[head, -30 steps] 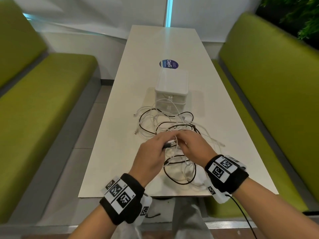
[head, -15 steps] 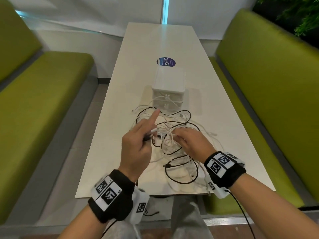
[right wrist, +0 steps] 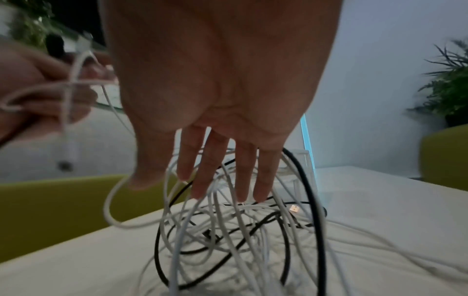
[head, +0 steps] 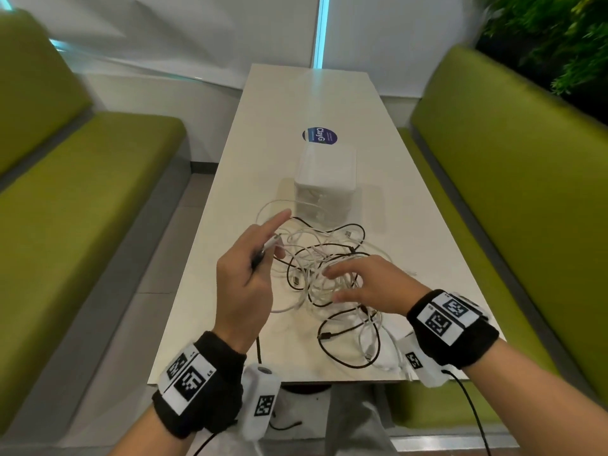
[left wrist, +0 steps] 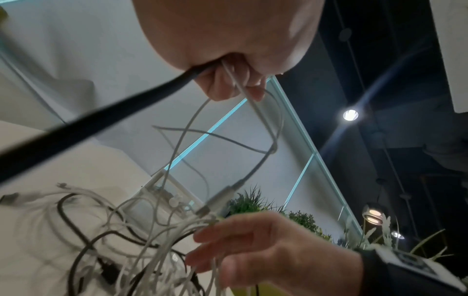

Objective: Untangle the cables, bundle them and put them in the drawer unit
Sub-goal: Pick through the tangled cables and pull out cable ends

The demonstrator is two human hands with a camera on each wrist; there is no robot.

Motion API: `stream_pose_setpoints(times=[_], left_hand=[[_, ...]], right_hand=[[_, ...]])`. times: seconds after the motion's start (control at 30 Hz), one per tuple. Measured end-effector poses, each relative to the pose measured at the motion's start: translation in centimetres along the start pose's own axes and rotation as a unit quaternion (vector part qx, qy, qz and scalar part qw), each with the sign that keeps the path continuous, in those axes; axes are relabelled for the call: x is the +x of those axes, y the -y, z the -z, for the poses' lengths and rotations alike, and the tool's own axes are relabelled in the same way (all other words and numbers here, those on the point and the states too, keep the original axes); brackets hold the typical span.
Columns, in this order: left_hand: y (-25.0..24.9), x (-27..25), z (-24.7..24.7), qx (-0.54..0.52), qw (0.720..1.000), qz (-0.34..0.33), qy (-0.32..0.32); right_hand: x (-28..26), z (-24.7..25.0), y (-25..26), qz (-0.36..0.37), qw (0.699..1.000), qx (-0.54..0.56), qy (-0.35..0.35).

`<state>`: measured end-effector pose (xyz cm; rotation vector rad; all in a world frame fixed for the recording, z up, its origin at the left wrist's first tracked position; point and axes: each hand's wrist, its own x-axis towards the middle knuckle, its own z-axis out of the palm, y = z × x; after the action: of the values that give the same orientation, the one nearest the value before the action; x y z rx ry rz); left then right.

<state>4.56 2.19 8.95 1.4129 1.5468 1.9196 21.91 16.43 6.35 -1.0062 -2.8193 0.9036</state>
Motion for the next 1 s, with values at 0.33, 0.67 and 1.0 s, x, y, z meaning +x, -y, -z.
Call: stream_pose_setpoints(times=[0.33,0.67,1.0], left_hand=[[-3.2,-0.2,1.7,-0.007,0.996,-0.066,0.053],[-1.7,-1.5,0.9,0.097,0.982,-0.036,0.16],[-0.9,-2.3,0.9,0.164,0.974,-0.004,0.157]], right_hand=[[2.6,0.7,-2.2,-0.05,0.984,-0.173,-0.013],[-1.8,-0.3,3.2,0.039,0.969,-0.137,-0.201],[-4.7,-0.5,7.1,0.103,0.972,0.21,-0.031]])
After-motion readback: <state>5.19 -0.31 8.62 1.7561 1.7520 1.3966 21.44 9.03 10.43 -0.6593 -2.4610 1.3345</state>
